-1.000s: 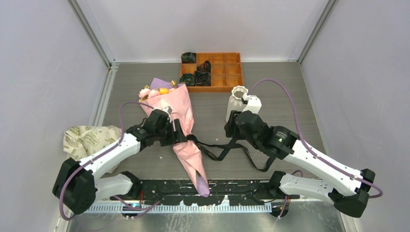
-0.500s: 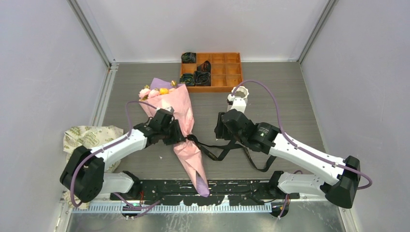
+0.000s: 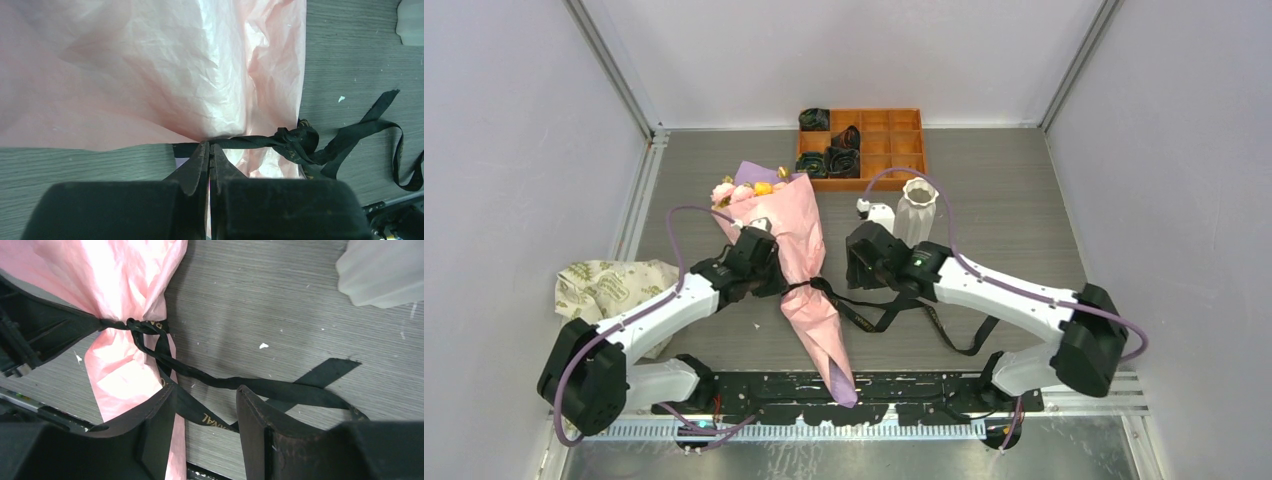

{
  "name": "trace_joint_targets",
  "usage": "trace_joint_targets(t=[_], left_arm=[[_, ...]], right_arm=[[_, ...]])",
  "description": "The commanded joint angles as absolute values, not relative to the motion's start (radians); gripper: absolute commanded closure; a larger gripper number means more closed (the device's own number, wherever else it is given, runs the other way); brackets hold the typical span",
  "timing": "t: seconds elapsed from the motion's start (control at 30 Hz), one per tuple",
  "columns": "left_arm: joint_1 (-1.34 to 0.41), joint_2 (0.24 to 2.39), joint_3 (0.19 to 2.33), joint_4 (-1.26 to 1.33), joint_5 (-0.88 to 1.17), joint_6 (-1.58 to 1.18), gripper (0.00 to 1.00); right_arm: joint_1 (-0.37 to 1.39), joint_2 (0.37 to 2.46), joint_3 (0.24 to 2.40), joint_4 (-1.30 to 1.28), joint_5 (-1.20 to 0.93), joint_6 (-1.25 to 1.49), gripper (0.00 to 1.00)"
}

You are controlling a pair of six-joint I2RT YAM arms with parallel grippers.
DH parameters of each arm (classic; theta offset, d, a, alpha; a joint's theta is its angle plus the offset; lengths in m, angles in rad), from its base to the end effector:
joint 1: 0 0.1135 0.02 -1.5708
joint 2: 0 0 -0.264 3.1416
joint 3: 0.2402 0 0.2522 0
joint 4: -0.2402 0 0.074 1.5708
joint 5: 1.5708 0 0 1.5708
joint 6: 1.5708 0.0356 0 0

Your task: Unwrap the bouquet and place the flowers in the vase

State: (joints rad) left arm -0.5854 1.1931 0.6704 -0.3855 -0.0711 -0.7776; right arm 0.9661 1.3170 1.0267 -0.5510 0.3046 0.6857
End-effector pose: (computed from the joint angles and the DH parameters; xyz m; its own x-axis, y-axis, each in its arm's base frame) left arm 0.1949 -0.1262 0.2023 -0.8294 -0.2898 -0.4777 -0.0942 0.9153 -0.3917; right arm 0.1666 0.2223 0.2759 -0.7530 -0.0271 -0.6574 -0.2511 0.9354 0.2490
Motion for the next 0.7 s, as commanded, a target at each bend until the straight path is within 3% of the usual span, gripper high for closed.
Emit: trace_joint_targets(t=[0.0,0.3,0.5,0.6,0.67], left_arm=[[-0.586,1.157,0.652,-0.400,-0.131,-0.758,1.00],[-0.586,1.036,0.655,-0.415,-0.076,-0.720,1.00],[-0.588,1.021,0.698,-0.384,0.088,-0.524,0.79],[-0.589,1.012,0.698,-0.364,0.079,-0.451,0.63],[-0.590,1.020,0.700,-0.336,0.098,-0.429,0.58]], right_arm=[[0.970,1.425,1.123,-0.480,0.254,0.664,0.49],[0.971,1.609,1.215,-0.464,0.258,0.649,0.51],[0.971,1.571,1.186,-0.460,0.280,0.674,0.51],[0.970,1.522,1.152,-0.460,0.297,0.694,0.51],[0.971,1.482,1.125,-0.459,0.310,0.710,0.51]])
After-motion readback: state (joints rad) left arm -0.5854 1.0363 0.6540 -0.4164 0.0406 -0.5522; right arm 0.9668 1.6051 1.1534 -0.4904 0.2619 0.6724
